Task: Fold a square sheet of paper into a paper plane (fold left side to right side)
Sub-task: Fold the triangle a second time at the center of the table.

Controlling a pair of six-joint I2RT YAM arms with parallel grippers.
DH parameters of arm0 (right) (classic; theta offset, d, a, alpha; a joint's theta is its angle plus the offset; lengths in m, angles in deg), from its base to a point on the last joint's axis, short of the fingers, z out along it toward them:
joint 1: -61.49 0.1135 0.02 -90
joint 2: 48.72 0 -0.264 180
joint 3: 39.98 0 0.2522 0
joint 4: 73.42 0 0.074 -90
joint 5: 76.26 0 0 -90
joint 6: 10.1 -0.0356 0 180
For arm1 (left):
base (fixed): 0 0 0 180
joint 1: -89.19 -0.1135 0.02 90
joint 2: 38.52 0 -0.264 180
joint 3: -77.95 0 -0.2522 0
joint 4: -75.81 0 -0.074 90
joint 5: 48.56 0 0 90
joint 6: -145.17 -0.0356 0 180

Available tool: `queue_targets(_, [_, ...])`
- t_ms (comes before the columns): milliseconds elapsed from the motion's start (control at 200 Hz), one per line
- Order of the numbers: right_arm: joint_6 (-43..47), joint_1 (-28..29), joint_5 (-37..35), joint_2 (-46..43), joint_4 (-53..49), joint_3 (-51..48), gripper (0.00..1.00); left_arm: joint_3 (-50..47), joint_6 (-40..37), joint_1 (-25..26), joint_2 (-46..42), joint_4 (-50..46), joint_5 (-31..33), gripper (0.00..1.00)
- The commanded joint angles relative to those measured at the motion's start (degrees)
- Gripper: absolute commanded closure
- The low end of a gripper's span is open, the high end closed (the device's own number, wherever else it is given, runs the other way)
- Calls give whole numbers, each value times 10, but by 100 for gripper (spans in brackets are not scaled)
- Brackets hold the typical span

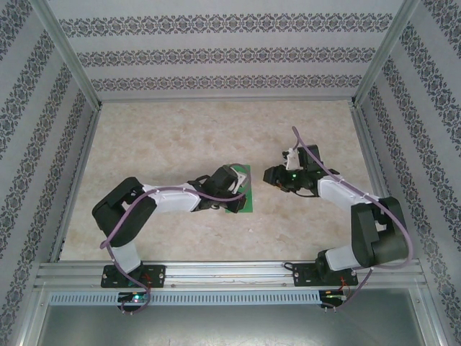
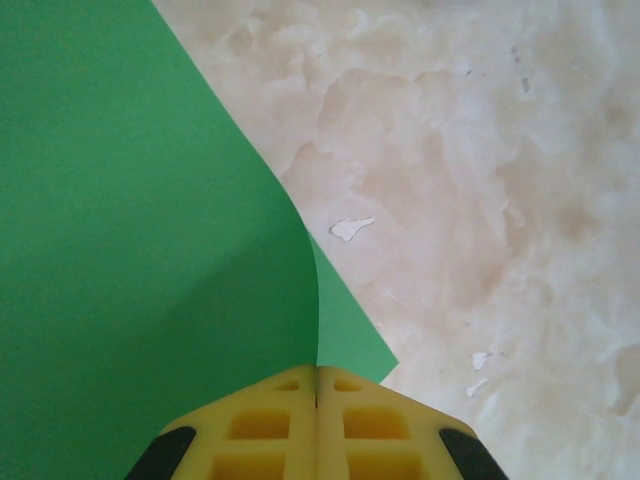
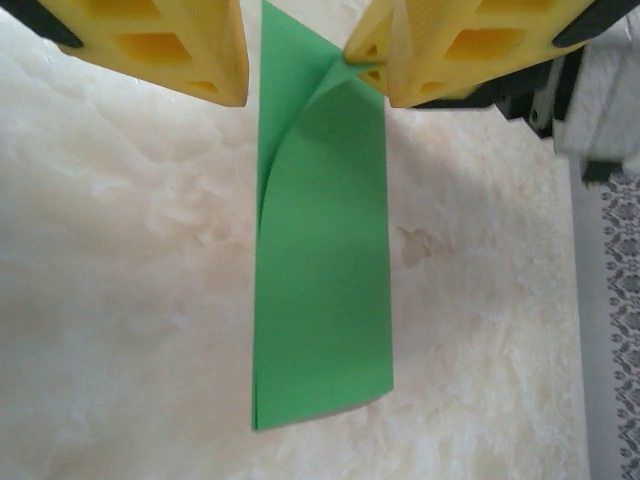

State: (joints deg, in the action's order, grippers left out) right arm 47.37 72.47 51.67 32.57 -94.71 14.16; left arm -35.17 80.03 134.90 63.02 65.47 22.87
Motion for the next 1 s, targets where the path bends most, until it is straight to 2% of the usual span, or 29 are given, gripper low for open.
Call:
queue_targets(0, [30,-5,-15,-30,-28,-16,59,-18,39,-21,-18,72,-69,100])
queue_targets(160, [28,-1,6,-45,-34,-37,60,-28,48,-40,-23,84,-93,100])
queue_targets(305, [20,19,19,-43,-28,-50,66,-39,55,-55,-28,100,-113,100])
queue_targets(680, [-52,102,22,18,66,-72,100,-38,64,-72,-23,91,-134,100])
queue_targets(994, [-53,125,3,69,79,-55,100,-35,69,-76,-9,84,-131,100])
